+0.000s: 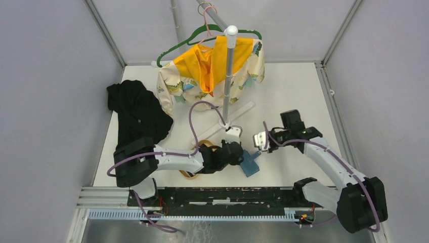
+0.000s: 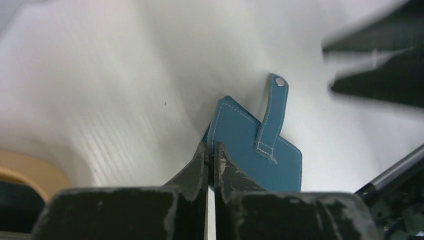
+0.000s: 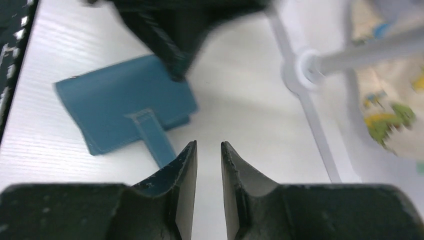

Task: Put the credit cards into the card holder
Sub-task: Turn over the card holder at the center of the board.

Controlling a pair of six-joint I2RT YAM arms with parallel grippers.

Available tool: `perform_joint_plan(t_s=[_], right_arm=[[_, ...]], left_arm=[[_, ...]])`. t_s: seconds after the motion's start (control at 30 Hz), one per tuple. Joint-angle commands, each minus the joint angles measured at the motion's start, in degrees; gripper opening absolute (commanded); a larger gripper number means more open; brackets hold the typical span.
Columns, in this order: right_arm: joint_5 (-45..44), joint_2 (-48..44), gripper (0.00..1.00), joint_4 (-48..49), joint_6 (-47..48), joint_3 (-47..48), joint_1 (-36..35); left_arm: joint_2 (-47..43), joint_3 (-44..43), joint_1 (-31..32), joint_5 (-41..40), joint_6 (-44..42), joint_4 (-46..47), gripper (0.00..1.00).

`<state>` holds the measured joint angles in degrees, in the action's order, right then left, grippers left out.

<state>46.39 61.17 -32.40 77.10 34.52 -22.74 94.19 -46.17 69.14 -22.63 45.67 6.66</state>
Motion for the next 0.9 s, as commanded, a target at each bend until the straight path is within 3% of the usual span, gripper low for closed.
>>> perform_joint_plan(t_s=[0.0, 0.2, 0.3, 0.4, 0.57, 0.67, 0.77, 0.87], right_arm=[[12.04, 2.28, 0.30, -9.83, -7.24, 8.45, 10.91], [16.31, 6.49, 0.34, -8.62, -18.97, 11.64, 18.76], [17.63, 8.11, 0.35, -9.48, -20.21, 12.54, 22.35], [18.28, 8.91, 0.35, -9.57, -20.94, 12.51, 25.98], [18.87, 10.26, 0.35, -9.87, -21.38, 12.32, 29.51], [19.26, 10.94, 0.35, -10.30, -21.32, 12.41, 31.01], [19.51, 11.30, 0.35, -10.67, -20.97, 12.50, 31.94], [19.70, 11.60, 0.35, -10.94, -20.61, 12.50, 32.49]], left_arm=[[-4.34, -6.29, 6.75, -21.51, -15.82, -8.40, 0.02], [-5.66, -10.34, 10.93, -33.72, -30.56, -9.23, 0.02], [-4.18, -12.36, 13.60, -41.56, -40.99, -7.11, 0.02], [-0.56, -14.47, 15.92, -47.39, -52.45, -1.82, 0.02], [11.72, -22.37, 17.89, -50.78, -63.14, -1.12, 0.02], [18.63, -26.58, 19.27, -51.08, -66.66, -1.95, 0.02], [23.74, -30.42, 20.29, -50.12, -64.69, -5.73, 0.03], [26.58, -33.47, 21.11, -48.20, -60.37, -11.99, 0.14]])
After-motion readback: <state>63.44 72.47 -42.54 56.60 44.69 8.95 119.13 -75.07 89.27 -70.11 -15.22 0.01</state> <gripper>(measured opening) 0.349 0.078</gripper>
